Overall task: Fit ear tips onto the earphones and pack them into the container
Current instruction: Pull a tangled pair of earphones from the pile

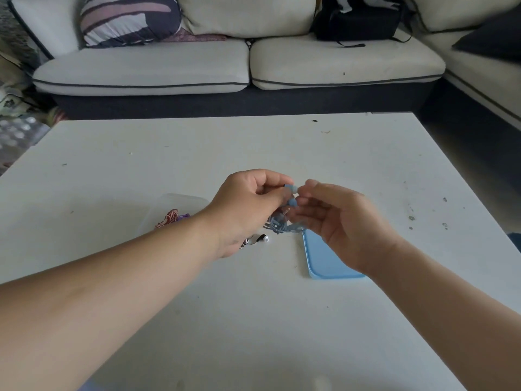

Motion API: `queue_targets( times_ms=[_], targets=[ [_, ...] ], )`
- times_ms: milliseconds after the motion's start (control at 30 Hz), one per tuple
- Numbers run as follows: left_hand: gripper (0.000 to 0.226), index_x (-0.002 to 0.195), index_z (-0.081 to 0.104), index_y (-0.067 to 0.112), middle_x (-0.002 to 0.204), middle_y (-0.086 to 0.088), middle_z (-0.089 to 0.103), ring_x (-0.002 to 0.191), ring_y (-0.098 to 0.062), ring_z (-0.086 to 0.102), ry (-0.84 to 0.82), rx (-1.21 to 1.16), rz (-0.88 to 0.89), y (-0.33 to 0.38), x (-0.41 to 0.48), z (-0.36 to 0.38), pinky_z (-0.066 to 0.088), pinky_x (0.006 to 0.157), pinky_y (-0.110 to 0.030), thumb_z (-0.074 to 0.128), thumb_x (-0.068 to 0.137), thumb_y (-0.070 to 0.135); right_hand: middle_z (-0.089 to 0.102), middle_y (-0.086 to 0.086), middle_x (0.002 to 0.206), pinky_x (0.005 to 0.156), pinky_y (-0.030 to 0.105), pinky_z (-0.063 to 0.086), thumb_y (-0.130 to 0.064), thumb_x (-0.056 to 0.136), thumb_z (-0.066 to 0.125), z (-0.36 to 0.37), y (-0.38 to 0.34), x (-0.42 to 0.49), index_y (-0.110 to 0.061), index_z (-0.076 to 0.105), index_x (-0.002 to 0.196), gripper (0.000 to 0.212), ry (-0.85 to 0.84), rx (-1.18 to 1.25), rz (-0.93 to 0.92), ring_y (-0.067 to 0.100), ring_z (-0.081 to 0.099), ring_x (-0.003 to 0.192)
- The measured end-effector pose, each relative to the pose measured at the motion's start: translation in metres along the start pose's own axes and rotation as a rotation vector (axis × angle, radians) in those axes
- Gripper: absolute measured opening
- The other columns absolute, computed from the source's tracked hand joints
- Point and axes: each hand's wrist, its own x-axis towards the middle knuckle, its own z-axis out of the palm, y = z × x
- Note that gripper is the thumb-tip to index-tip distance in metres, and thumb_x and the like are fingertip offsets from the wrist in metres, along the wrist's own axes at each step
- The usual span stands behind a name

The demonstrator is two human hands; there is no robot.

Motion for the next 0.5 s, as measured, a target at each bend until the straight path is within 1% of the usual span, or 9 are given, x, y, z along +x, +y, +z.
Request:
queue_targets(
  times_ms=[67,133,200,267,300,333,433,467,500],
  targets=[
    [0.011,0.106,0.076,0.012,0.092,-0.008,0.079,0.079,-0.019,0.072,-0.027,-0.046,-0.034,0.0,-0.001,-0.002,0.058,0.066,-0.025,0.071,0.096,0.01,0.069,0.016,0.089,0.081,0.036,0.06,-0.015,0.096,0.06,-0.005,0.0,0.001,-0.002,0.069,0.09,0.017,-0.054,0.049,0.087,0.03,0.073,0.086],
    [0.012,0.107,0.075,0.009,0.092,-0.01,0.079,0.079,-0.021,0.072,-0.062,-0.083,-0.054,0.002,-0.002,-0.002,0.057,0.064,-0.025,0.069,0.097,0.007,0.066,0.021,0.101,0.086,0.039,0.06,-0.012,0.096,0.058,-0.01,0.004,0.005,0.003,0.068,0.103,0.019,-0.074,0.047,0.112,0.034,0.071,0.095],
    [0.011,0.105,0.075,0.009,0.097,-0.013,0.079,0.083,-0.021,0.075,-0.093,-0.096,-0.061,0.002,-0.003,-0.002,0.058,0.069,-0.027,0.069,0.096,0.005,0.062,0.025,0.112,0.092,0.042,0.059,-0.01,0.098,0.057,-0.014,0.009,0.009,0.014,0.06,0.121,0.034,-0.114,0.019,0.09,0.04,0.066,0.106],
    [0.012,0.1,0.077,0.014,0.101,-0.014,0.079,0.091,-0.025,0.077,-0.107,-0.077,-0.059,0.0,-0.002,0.0,0.06,0.078,-0.036,0.071,0.095,0.006,0.063,0.028,0.115,0.092,0.041,0.059,-0.013,0.097,0.059,-0.016,0.01,0.01,0.017,0.055,0.126,0.042,-0.157,-0.016,0.052,0.042,0.064,0.109],
    [0.012,0.099,0.078,0.015,0.102,-0.014,0.079,0.093,-0.028,0.076,-0.11,-0.068,-0.058,0.0,-0.001,0.0,0.059,0.082,-0.039,0.071,0.095,0.006,0.065,0.028,0.114,0.089,0.04,0.059,-0.014,0.095,0.061,-0.017,0.01,0.01,0.017,0.058,0.123,0.042,-0.165,-0.029,0.032,0.04,0.066,0.107],
    [0.012,0.1,0.078,0.015,0.103,-0.014,0.079,0.093,-0.028,0.075,-0.113,-0.067,-0.06,-0.001,-0.001,-0.001,0.059,0.083,-0.039,0.071,0.095,0.006,0.067,0.029,0.112,0.088,0.04,0.06,-0.016,0.093,0.062,-0.016,0.01,0.009,0.014,0.063,0.118,0.039,-0.162,-0.045,0.014,0.039,0.067,0.104],
    [0.017,0.109,0.075,0.01,0.104,-0.015,0.078,0.089,-0.024,0.073,-0.138,-0.088,-0.083,-0.002,0.001,-0.005,0.059,0.078,-0.033,0.069,0.095,0.002,0.07,0.028,0.101,0.089,0.047,0.061,-0.018,0.088,0.067,-0.013,0.011,0.007,0.001,0.072,0.099,0.022,-0.126,-0.11,-0.023,0.041,0.07,0.096],
    [0.019,0.112,0.074,0.008,0.104,-0.015,0.078,0.087,-0.024,0.073,-0.144,-0.096,-0.09,-0.002,0.002,-0.006,0.059,0.076,-0.031,0.068,0.095,0.001,0.07,0.025,0.097,0.088,0.047,0.06,-0.018,0.087,0.07,-0.012,0.01,0.007,-0.001,0.072,0.095,0.019,-0.092,-0.119,-0.025,0.04,0.069,0.092],
    [0.021,0.114,0.073,0.007,0.103,-0.015,0.078,0.087,-0.023,0.073,-0.143,-0.107,-0.095,-0.002,0.002,-0.007,0.059,0.075,-0.03,0.068,0.095,-0.001,0.07,0.022,0.091,0.083,0.045,0.061,-0.017,0.087,0.073,-0.013,0.008,0.009,-0.001,0.072,0.095,0.018,-0.03,-0.125,-0.029,0.038,0.067,0.088]
  ],
)
